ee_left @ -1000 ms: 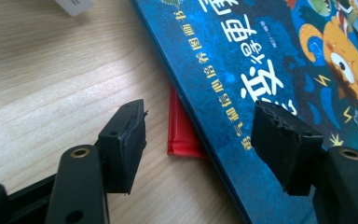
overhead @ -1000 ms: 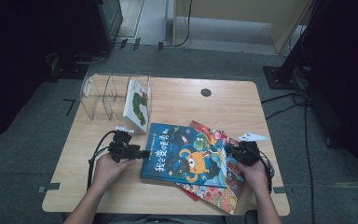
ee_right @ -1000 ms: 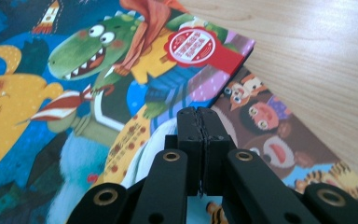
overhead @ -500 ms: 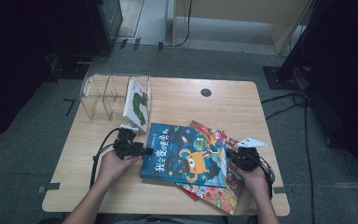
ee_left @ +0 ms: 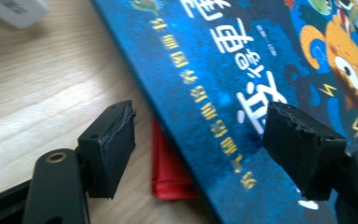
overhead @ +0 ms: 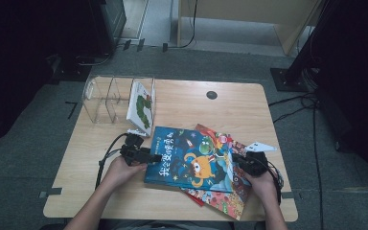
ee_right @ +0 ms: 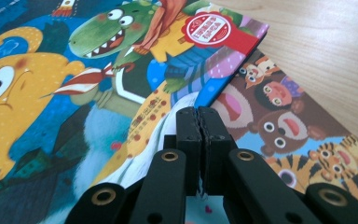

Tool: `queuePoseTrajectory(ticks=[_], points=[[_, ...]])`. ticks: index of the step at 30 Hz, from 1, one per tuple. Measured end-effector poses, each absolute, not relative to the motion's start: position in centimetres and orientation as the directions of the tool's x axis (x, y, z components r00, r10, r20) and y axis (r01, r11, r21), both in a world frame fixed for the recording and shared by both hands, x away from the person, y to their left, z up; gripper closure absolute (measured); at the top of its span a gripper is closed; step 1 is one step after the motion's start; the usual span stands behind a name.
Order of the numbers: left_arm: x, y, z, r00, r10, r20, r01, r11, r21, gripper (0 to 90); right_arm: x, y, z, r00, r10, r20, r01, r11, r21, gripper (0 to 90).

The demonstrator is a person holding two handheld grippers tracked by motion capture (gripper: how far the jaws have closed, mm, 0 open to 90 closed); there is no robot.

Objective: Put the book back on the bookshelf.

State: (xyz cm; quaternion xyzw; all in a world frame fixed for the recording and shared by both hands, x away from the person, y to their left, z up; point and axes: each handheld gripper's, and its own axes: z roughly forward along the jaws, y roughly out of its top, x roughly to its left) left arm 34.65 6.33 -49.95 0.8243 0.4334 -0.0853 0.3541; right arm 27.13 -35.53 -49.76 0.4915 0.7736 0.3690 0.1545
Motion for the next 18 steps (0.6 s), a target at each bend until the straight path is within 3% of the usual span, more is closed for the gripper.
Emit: queuePoseTrajectory(ticks=[15,18], points=[[34.5,5.6,-48.2,0.569,0.710,-0.414,0.809,-0.393,0.436,33.8,27.0,-35.4,-49.7,-0.478,0.864,0.160,0.664,0.236,0.709,90.0],[34.5,5.9,-47.4,0.555,0.705,-0.442,0.817,-0.363,0.448,35.1,27.1,-35.5,-49.8,-0.482,0.857,0.179,0.667,0.227,0.710,90.0]])
